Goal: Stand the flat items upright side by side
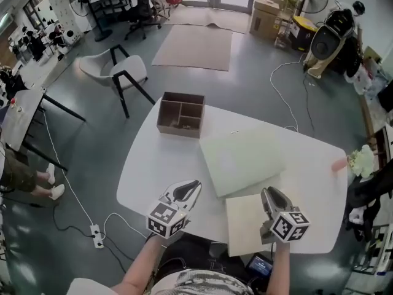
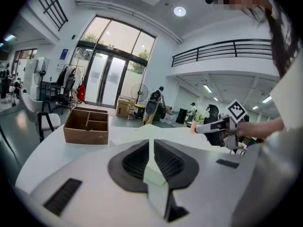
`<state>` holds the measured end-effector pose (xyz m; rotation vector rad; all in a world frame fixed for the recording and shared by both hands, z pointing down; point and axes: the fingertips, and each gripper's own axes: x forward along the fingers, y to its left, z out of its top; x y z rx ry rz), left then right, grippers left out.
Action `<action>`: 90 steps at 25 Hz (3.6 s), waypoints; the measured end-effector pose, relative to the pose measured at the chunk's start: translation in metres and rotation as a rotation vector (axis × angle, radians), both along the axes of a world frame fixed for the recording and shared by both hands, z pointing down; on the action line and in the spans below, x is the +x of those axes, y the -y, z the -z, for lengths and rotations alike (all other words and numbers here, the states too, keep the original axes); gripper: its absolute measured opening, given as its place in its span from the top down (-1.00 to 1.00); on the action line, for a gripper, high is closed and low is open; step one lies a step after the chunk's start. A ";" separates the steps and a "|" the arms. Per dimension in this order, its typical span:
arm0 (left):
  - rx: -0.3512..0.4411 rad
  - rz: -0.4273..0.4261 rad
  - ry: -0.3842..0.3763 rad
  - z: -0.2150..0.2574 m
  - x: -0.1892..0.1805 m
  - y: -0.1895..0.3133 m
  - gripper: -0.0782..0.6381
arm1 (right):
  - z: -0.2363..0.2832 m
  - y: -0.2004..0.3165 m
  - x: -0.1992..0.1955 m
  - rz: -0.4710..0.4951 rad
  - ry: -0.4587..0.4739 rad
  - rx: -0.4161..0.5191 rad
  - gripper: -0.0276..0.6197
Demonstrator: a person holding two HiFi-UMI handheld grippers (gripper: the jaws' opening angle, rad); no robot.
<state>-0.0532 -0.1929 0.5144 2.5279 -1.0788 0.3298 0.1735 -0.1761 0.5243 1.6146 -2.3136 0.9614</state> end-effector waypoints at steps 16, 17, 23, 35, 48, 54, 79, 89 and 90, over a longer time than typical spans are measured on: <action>-0.296 -0.034 -0.061 -0.109 -0.004 0.154 -0.10 | -0.097 0.089 0.125 -0.475 0.237 -0.299 -0.39; -0.324 -0.023 -0.075 -0.116 -0.003 0.160 -0.12 | -0.100 0.093 0.128 -0.463 0.223 -0.312 -0.40; -0.420 0.009 -0.130 -0.138 0.006 0.177 -0.21 | -0.122 0.113 0.123 -0.302 0.094 -0.437 -0.58; -0.468 -0.040 -0.166 -0.152 0.029 0.186 -0.21 | -0.158 0.124 0.111 -0.103 0.201 -0.672 -0.61; -0.434 0.013 -0.197 -0.149 0.015 0.181 -0.12 | -0.094 0.132 0.104 -0.215 0.086 -0.292 -0.47; -0.453 0.018 -0.273 -0.145 0.008 0.174 -0.12 | -0.024 0.136 0.097 -0.267 0.088 -0.078 -0.23; -0.429 0.142 -0.319 -0.135 -0.034 0.155 0.30 | 0.129 0.066 -0.070 0.089 -0.044 0.309 -0.06; -0.400 0.128 -0.274 -0.127 -0.041 0.138 0.34 | 0.139 0.044 -0.112 0.205 -0.072 0.349 0.03; -0.388 0.124 -0.277 -0.123 -0.041 0.137 0.34 | 0.139 0.042 -0.117 0.222 -0.080 0.355 0.03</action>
